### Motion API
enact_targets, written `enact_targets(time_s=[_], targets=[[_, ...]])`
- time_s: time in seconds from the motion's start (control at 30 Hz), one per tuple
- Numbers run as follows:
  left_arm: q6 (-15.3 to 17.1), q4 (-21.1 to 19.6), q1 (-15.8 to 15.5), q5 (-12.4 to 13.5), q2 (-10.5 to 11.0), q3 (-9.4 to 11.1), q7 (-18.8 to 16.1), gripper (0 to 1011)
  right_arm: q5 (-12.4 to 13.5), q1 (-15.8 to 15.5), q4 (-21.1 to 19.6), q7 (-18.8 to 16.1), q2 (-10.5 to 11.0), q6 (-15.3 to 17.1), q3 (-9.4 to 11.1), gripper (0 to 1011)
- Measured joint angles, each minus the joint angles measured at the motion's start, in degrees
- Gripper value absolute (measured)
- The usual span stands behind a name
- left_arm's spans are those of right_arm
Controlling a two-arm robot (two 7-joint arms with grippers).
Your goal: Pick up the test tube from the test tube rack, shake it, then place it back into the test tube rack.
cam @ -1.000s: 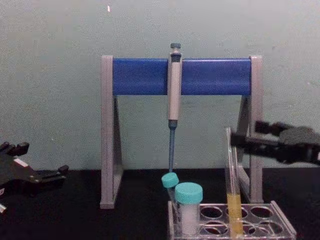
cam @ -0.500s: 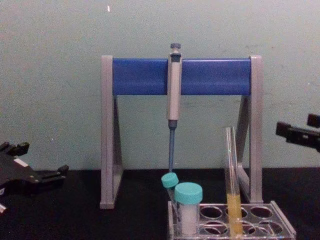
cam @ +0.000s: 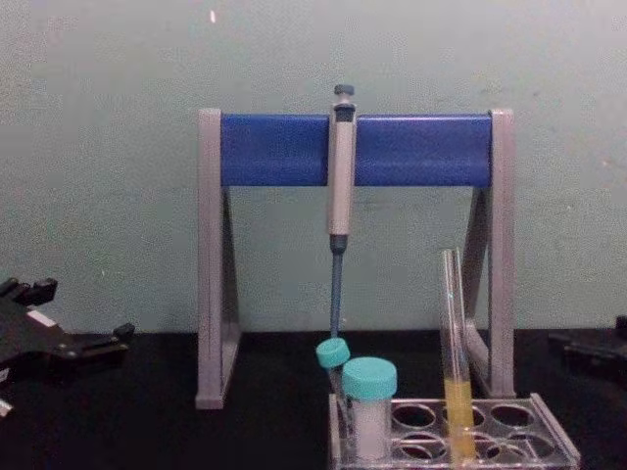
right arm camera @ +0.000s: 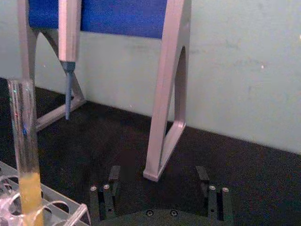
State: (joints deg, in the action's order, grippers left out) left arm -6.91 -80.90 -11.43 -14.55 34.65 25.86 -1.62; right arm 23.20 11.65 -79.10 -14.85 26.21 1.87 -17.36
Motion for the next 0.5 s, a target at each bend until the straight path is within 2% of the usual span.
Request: enact_targets(time_s=[0.17, 0.5], targets=[[0.0, 0.0, 0.0, 0.0, 0.0, 0.0, 0.0, 1001, -0.8, -0.2, 0.8, 0.4, -0.9, 0.3, 0.5, 1000], [0.0, 0.0, 0.0, 0.0, 0.0, 0.0, 0.0, 1001, -0.8, -0.2, 0.8, 0.5, -0.8, 0.4, 0.5, 1000]])
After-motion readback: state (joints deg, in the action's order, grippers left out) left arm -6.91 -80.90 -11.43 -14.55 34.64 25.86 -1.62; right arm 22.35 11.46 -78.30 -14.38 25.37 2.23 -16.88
